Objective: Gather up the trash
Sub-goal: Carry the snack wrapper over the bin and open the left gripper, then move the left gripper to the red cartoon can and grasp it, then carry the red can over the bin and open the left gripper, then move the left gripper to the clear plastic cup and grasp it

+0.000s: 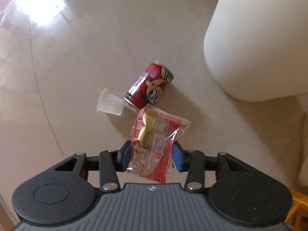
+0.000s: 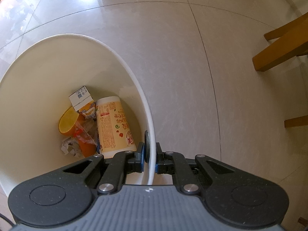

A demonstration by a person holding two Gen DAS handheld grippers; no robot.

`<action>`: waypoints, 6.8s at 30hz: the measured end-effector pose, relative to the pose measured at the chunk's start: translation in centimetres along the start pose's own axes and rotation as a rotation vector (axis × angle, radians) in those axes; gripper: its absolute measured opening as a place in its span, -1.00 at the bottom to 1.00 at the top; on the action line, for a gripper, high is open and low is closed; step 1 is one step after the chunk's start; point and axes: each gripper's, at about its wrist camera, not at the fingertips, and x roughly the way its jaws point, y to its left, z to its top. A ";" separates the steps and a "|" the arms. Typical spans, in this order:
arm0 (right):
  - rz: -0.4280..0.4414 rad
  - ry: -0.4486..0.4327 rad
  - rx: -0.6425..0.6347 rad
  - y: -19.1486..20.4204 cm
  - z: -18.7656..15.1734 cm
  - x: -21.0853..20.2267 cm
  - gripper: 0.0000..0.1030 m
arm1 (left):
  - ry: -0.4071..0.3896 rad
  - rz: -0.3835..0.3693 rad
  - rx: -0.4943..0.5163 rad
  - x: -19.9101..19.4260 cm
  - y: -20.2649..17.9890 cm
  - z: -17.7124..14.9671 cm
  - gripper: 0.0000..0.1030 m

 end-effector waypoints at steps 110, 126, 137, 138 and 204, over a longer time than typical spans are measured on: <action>0.020 -0.022 0.004 -0.3 0.5 -0.3 -0.78 | -0.040 0.060 -0.522 4.3 -1.8 5.0 0.68; 0.025 0.000 -0.003 -0.3 0.6 0.0 -0.78 | -0.117 -0.007 -0.105 -14.4 -6.0 7.7 0.68; 0.026 0.000 -0.012 -0.3 0.6 -0.1 -0.78 | -0.221 -0.176 0.224 -19.3 -11.3 11.2 0.68; 0.028 -0.001 -0.010 -0.3 0.6 -0.1 -0.78 | -0.203 -0.211 0.238 -19.1 -11.8 11.4 0.68; 0.027 -0.028 0.010 -0.7 0.3 -0.3 -0.77 | -0.080 0.118 0.168 9.0 2.2 1.3 0.43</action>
